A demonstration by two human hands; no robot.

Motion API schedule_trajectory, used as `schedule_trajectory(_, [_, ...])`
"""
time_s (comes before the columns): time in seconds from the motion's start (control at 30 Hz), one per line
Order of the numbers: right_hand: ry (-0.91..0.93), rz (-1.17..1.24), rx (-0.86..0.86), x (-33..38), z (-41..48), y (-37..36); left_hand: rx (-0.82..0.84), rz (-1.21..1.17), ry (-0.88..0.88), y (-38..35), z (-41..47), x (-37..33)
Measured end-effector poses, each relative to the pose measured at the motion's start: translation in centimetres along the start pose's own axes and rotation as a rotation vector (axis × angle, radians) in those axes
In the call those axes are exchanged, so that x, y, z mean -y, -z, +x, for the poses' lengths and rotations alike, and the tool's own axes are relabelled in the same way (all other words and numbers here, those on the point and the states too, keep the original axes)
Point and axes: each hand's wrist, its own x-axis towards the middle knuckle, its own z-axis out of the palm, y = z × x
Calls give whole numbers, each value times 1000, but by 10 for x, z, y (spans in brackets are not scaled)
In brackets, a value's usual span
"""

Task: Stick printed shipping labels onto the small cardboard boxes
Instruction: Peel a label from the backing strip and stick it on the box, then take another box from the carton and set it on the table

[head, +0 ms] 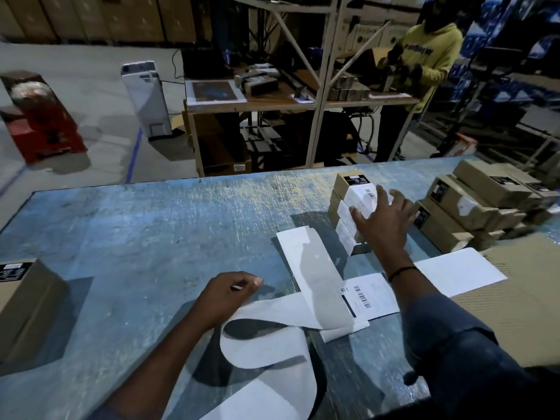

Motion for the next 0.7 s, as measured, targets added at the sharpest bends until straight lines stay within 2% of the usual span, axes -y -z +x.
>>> schedule_trajectory(0.07, [92,41,-98,10,-18,-1,34,-37,61,5,-4,-3])
schedule_trajectory(0.13, [219,122,-102,21,-41,-6,83,30,94,12,-10,-5])
schedule_trajectory(0.23, [378,385,49,40,-88,-14,199,127,158,23,-19,-3])
schedule_trajectory(0.33, [462,603,310,59,-144,-17,289,94,260,32,-31,-7])
schedule_trajectory(0.47, [534,598,457,66,-199,-24,343,48,332,37,-43,-10])
schedule_trajectory(0.57, [496,571,536,65,-218,-26,251,3,320,36,-46,0])
schedule_trajectory(0.7, [542,434,595,63,-236,-12,213,-247,233,43,-54,16])
